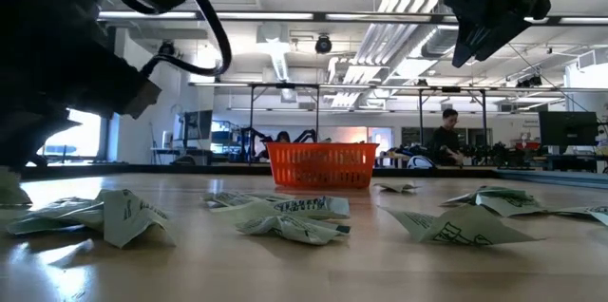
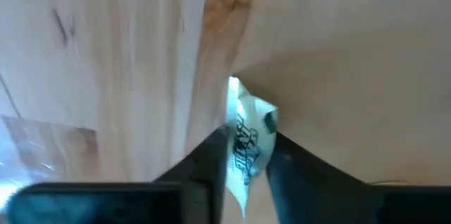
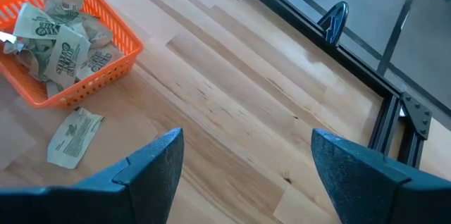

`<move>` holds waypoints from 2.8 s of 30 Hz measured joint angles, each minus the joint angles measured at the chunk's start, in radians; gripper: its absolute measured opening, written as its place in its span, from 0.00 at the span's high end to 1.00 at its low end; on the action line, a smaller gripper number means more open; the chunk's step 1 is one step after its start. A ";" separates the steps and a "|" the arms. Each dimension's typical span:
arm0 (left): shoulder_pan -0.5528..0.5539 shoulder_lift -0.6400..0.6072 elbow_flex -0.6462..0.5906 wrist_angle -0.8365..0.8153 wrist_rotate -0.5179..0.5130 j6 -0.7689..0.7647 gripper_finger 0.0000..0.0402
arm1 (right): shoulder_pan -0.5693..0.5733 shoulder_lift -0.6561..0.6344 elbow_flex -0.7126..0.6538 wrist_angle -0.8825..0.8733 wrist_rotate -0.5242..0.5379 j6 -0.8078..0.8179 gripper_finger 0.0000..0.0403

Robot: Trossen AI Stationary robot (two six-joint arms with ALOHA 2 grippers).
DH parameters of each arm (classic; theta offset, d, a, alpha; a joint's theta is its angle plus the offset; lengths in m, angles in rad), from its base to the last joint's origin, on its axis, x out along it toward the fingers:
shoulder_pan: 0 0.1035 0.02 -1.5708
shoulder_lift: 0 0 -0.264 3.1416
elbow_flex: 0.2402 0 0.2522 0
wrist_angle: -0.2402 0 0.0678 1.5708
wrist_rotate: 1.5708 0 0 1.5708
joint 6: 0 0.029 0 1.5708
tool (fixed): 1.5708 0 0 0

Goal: Pick and place Stevia / Truvia into bins
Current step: Put the stevia packet into the basket

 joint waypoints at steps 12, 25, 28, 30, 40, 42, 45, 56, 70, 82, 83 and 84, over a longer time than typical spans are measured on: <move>0.200 -0.013 0.071 -0.121 -0.156 0.261 0.90 | 0.027 0.000 0.000 -0.005 0.010 0.004 0.25; 0.488 -0.073 0.492 0.007 -0.265 0.486 0.92 | 0.096 0.000 0.000 -0.060 -0.033 0.097 0.25; 0.558 -0.073 0.500 0.161 -0.148 0.514 0.92 | 0.096 0.000 0.000 -0.061 -0.047 0.102 0.25; 0.604 -0.066 0.499 0.208 -0.075 0.481 0.91 | 0.096 0.000 0.000 -0.061 -0.060 0.106 0.25; 0.706 -0.015 0.499 0.174 -0.072 0.311 0.57 | 0.097 0.000 -0.001 -0.073 -0.086 0.110 0.25; 0.696 -0.031 0.498 0.145 -0.020 0.304 0.50 | 0.097 0.000 -0.001 -0.067 -0.090 0.097 0.25; 0.651 -0.083 0.499 0.095 0.038 0.310 0.42 | 0.096 0.001 -0.010 0.025 -0.118 0.024 0.25; 0.389 -0.167 0.500 -0.237 -0.312 0.178 0.40 | 0.060 0.122 -0.249 0.668 -0.251 -0.022 0.26; 0.305 -0.167 0.300 -0.375 -0.386 -0.136 0.51 | 0.025 0.419 -0.217 0.950 -0.235 -0.461 0.33; 0.252 -0.167 0.077 -0.234 -0.313 -0.210 0.50 | -0.179 0.469 -0.214 1.009 -0.511 -0.371 0.34; 0.252 -0.167 0.070 -0.234 -0.314 -0.201 0.50 | -0.185 0.476 -0.212 1.009 -0.508 -0.361 0.34; 0.252 -0.167 0.065 -0.231 -0.317 -0.192 0.50 | -0.188 0.479 -0.211 1.010 -0.501 -0.355 0.34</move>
